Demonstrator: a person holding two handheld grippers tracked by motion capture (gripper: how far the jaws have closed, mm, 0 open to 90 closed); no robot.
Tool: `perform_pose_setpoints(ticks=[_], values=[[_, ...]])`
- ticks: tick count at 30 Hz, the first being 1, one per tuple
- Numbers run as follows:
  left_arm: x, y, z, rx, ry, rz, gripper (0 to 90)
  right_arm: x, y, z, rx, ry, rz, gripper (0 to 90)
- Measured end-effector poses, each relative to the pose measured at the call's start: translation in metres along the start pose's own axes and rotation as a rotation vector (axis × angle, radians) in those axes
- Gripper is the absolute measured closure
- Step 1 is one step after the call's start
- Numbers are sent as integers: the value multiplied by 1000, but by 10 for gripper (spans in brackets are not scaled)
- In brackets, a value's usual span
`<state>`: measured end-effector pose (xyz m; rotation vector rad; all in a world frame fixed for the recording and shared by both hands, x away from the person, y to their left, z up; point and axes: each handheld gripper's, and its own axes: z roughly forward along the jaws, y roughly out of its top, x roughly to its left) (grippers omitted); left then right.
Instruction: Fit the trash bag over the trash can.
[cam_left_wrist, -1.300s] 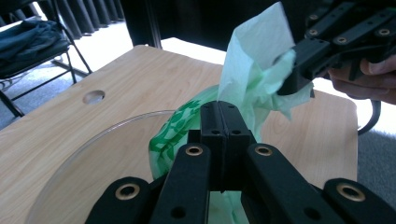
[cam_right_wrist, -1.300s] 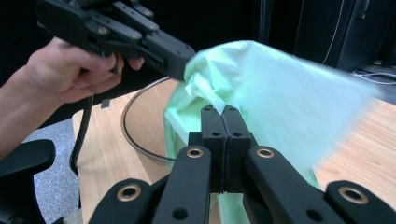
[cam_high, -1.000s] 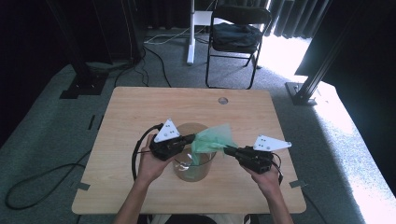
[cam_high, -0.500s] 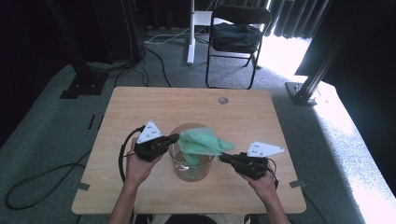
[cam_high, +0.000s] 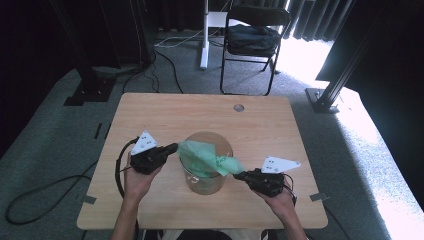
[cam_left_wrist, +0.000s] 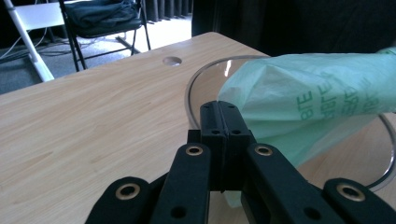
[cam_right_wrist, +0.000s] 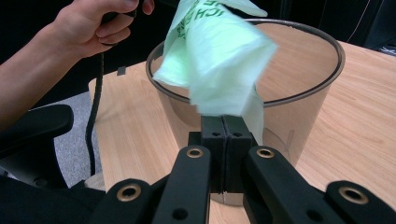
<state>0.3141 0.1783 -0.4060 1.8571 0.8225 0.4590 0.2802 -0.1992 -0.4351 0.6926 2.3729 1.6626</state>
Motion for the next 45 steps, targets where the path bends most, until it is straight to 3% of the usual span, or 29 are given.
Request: perform_pose_setpoints(ticks=[4, 8, 12, 23, 25, 29, 33, 45], values=[[4, -5, -1, -4, 14, -22, 900, 0, -1, -1, -1, 2, 1, 862], [6, -7, -2, -3, 17, -25, 900, 1, 1, -7, -23, -1, -3, 776], [6, -7, -2, -3, 18, -26, 900, 2, 4, -12, -43, 5, -1, 745], [6, -8, -1, -4, 20, -32, 900, 7, 6, -13, -78, 111, -17, 633], [7, -8, -1, -3, 20, -31, 900, 8, 7, -13, -82, 123, -17, 649], [7, -9, -1, -3, 21, -32, 900, 7, 10, -10, -53, 88, -20, 807], [10, -10, -2, -5, 28, -41, 900, 6, 12, -10, -47, 34, -31, 895], [26, -17, -3, -13, 39, -101, 900, -20, 15, -19, -37, -120, 44, 900]])
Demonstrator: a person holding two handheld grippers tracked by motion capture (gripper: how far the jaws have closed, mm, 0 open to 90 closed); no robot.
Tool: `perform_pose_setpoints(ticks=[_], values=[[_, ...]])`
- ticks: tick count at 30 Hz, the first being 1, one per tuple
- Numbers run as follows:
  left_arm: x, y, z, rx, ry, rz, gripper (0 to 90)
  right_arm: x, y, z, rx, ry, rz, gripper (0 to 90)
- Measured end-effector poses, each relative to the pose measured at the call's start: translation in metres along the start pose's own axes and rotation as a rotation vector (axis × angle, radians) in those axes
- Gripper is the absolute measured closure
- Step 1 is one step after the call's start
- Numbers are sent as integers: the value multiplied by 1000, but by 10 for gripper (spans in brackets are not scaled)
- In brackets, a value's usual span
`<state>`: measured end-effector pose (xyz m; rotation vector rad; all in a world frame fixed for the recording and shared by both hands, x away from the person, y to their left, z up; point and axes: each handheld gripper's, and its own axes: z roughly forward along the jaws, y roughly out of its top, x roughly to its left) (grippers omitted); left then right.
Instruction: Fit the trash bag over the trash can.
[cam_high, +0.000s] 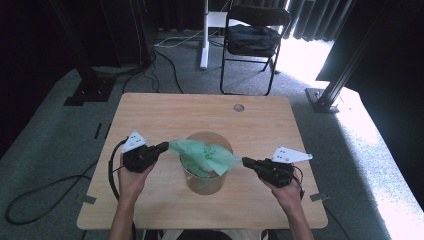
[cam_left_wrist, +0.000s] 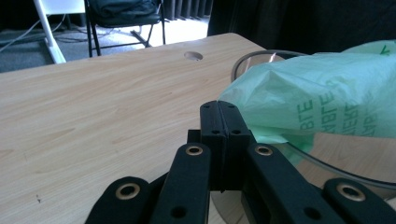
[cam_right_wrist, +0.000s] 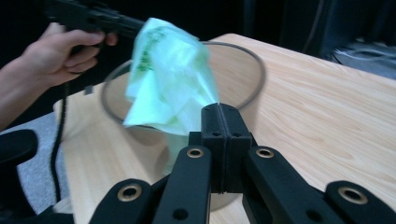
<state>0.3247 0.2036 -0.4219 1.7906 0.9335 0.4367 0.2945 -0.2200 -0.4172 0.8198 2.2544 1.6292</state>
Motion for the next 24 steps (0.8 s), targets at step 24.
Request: perform_pose_setpoints(ticks=[24], values=[[16, -3, 14, 36, 24, -44, 900, -34, -3, -22, 35, -233, 99, 848]])
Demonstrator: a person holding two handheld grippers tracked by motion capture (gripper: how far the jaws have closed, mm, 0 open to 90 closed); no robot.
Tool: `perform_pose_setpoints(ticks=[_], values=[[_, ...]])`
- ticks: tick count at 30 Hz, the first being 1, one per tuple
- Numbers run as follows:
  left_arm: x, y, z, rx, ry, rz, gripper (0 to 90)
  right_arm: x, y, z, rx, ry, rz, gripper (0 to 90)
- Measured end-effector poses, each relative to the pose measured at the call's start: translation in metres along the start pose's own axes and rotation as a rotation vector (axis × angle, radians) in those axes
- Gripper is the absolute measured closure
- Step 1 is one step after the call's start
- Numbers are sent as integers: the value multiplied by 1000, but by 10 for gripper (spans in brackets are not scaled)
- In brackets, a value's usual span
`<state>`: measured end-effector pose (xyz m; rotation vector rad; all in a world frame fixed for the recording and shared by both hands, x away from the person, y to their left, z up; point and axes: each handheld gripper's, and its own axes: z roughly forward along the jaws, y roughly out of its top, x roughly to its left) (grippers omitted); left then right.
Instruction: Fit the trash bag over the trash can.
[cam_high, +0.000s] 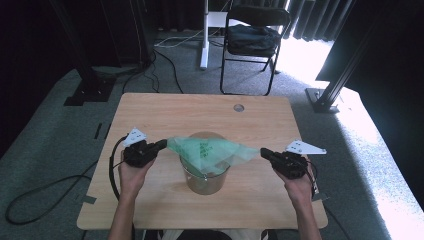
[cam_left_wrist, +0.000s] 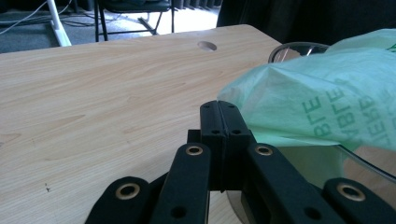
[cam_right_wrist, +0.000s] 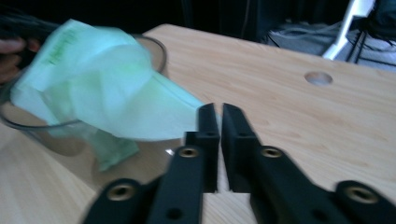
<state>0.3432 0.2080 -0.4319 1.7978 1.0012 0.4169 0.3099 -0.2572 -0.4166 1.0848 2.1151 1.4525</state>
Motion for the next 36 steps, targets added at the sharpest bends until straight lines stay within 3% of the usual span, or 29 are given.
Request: perform_pose_setpoints(ticks=[6, 12, 19, 21, 23, 26, 36], values=[[-1, 0, 0, 0, 1, 1, 900, 10, 8, -7, -68, 86, -33, 721], [-1, 0, 1, -1, 0, 1, 900, 15, 12, 3, -52, 131, -40, 696], [-1, 0, 0, -4, -2, 0, 900, 17, 14, 29, -15, 175, -22, 650], [-1, 0, 0, -4, -2, 1, 900, 17, 15, 36, -3, 203, -18, 654], [-1, -1, 0, -7, -4, 1, 900, 18, 15, 42, 17, 217, -18, 755], [0, -3, 0, -10, -9, -5, 900, 19, 16, 47, 29, 197, -21, 900], [3, -6, -6, -21, 1, -15, 892, 11, 28, 22, -33, 116, -22, 900]])
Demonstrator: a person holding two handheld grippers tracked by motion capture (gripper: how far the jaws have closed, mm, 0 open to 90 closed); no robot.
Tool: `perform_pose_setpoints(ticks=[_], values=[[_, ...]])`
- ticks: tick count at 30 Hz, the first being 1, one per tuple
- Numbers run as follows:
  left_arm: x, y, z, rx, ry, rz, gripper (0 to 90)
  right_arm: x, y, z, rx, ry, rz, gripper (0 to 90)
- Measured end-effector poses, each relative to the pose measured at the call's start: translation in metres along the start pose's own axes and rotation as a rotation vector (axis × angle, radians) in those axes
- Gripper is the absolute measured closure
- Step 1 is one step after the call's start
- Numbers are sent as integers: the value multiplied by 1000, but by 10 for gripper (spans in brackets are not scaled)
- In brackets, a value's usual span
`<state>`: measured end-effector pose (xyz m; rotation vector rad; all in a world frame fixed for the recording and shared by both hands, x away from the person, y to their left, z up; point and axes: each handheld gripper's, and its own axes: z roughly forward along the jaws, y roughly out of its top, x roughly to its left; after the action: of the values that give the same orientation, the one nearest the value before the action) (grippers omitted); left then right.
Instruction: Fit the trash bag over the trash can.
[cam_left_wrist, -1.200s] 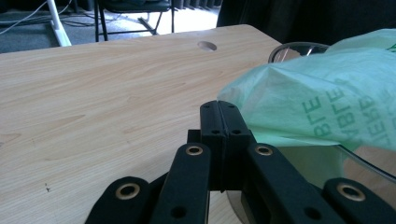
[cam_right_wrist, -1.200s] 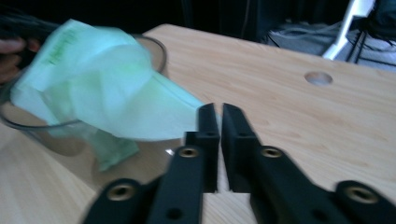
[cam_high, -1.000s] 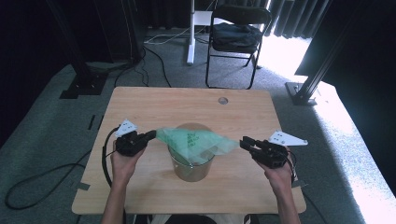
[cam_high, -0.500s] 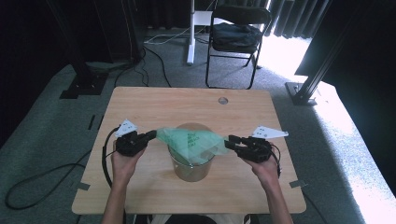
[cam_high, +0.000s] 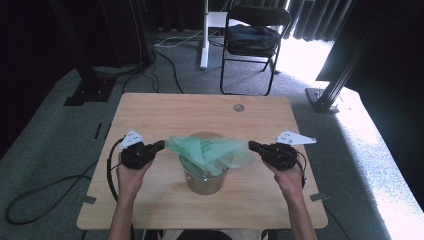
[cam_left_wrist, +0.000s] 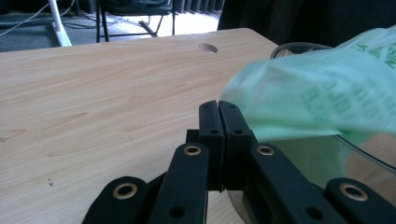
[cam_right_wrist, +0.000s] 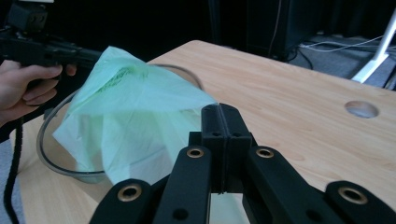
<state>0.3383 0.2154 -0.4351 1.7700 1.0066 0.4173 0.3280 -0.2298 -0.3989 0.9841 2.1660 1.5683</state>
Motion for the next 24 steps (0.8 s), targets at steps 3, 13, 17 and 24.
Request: perform_pose_setpoints(ticks=[3, 13, 17, 24], values=[[2, -1, -2, -1, 10, -8, 883, -3, 1, -5, -9, -12, 4, 900], [-9, 14, -11, -31, 13, 26, 766, -2, 5, -12, -22, -6, -5, 900], [-20, 22, -12, -40, -1, 56, 699, 3, 6, -10, -25, 12, -20, 900], [-32, 37, -3, -41, -15, 99, 621, 9, 9, -7, -26, 34, -39, 900]])
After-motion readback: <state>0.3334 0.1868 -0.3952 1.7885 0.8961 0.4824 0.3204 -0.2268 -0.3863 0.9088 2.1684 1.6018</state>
